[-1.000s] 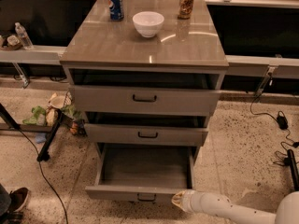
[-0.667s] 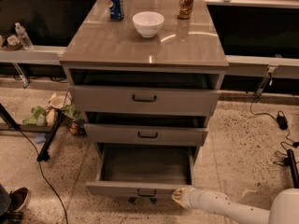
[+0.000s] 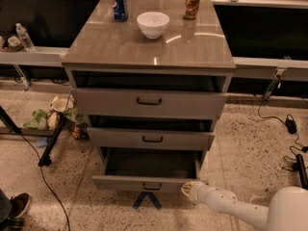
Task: Close bottom drawer
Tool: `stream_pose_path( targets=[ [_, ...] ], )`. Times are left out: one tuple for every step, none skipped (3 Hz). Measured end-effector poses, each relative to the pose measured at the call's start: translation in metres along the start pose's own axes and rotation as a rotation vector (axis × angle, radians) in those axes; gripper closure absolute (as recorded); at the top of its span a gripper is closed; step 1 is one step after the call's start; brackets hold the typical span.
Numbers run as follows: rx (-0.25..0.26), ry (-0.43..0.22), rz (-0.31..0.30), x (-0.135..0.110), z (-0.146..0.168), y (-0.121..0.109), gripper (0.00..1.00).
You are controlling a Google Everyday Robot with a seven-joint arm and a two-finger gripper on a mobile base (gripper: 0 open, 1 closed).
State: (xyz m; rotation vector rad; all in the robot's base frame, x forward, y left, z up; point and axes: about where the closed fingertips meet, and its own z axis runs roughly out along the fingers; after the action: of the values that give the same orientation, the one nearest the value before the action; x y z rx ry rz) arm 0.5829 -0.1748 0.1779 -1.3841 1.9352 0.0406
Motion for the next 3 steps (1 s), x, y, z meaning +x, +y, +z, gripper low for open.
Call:
stream_pose_path(
  targets=[
    [0.026, -0.004, -0.009, -0.001, 0.004, -0.012, 1.0],
    [0.078, -0.018, -0.027, -0.007, 0.016, -0.036, 1.0],
    [0.125, -0.041, -0.045, -0.018, 0.031, -0.057, 1.0]
  ],
)
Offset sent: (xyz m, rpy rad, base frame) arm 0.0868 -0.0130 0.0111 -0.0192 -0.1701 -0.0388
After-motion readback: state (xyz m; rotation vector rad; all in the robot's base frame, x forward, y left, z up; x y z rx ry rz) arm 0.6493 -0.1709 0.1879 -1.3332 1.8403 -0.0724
